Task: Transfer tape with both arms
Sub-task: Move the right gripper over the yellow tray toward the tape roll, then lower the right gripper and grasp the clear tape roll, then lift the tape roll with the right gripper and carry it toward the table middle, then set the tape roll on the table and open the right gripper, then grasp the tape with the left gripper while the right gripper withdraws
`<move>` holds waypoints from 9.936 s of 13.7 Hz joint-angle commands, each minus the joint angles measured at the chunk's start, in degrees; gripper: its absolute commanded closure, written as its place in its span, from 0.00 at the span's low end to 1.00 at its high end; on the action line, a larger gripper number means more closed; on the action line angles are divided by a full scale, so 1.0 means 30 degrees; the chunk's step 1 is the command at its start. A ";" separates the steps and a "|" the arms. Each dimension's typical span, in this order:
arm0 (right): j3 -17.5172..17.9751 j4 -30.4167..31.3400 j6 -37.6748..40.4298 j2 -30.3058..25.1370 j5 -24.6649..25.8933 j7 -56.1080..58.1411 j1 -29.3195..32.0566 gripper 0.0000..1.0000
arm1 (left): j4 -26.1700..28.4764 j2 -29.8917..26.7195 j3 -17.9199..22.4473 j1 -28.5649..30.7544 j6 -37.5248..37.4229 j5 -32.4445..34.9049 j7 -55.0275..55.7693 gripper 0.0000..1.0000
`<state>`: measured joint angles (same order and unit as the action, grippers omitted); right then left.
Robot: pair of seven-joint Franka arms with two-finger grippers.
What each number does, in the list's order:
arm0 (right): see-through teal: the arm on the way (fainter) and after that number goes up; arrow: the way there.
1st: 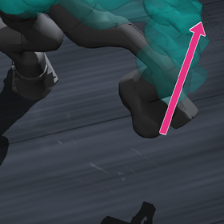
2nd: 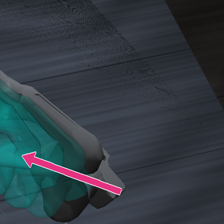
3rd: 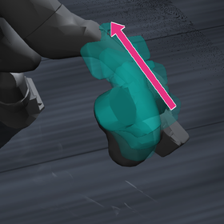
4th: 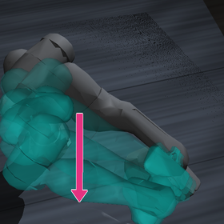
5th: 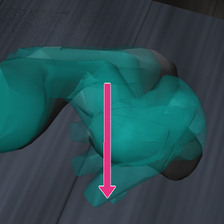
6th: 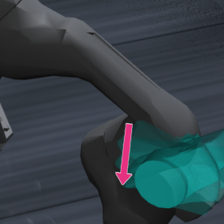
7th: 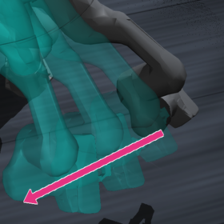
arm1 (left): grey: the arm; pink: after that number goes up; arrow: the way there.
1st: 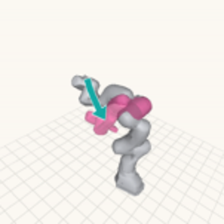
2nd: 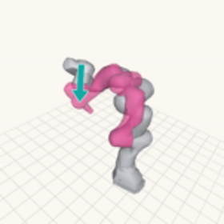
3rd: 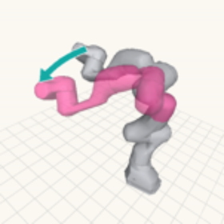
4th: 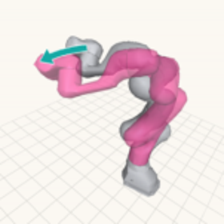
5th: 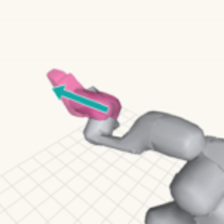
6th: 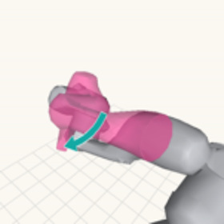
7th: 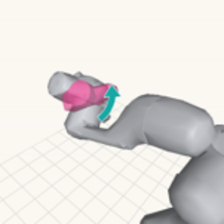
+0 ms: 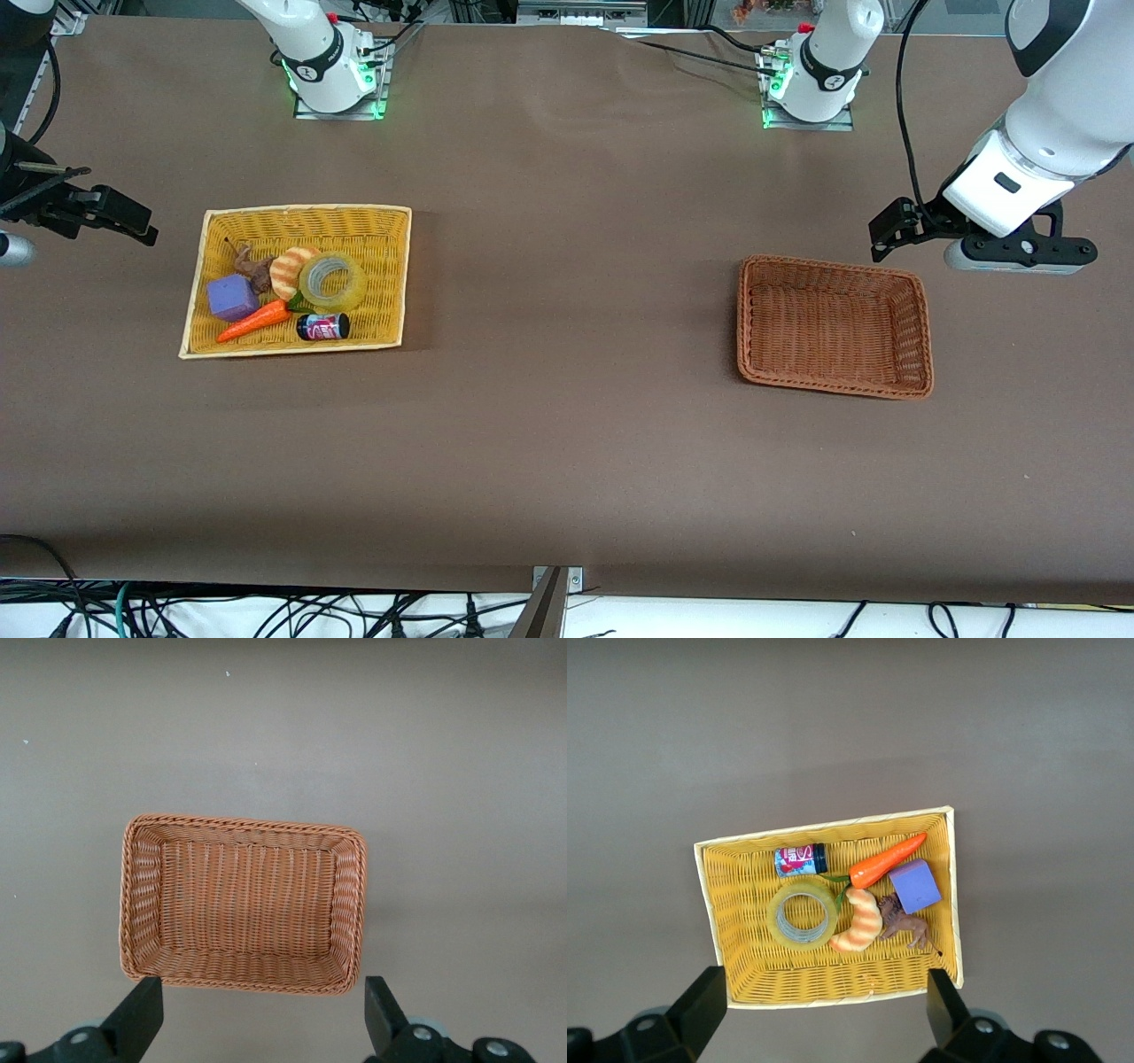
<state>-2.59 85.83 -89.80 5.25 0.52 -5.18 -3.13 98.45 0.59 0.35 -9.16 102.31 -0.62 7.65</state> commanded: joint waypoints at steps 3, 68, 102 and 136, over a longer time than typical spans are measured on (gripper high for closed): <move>0.0042 -0.0134 -0.0038 0.0007 0.0121 0.0029 0.0075 0.00 | -0.0444 0.0157 0.0001 -0.0023 -0.0324 -0.0058 -0.0031 0.00; 0.3968 1.5950 -1.8437 0.4109 0.0267 -0.4542 -0.0277 1.00 | -0.0503 0.0537 -0.0204 0.2231 -0.0383 0.0264 -0.2491 0.00; 0.6722 -0.0281 -1.3746 1.4770 0.2991 -2.3878 -1.1175 1.00 | -0.0327 0.1123 -0.0556 0.1969 -0.1232 0.0176 -0.2492 0.00; 0.4731 -0.3431 0.0680 0.3829 0.1818 -0.0353 0.4382 0.00 | 0.0405 1.0935 -0.8202 -0.4330 0.8931 0.2256 1.4793 0.00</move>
<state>12.15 67.86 -82.53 23.45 7.03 -5.92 9.70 99.35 32.05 -24.27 -21.45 127.16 4.50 51.14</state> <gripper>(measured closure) 0.000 0.000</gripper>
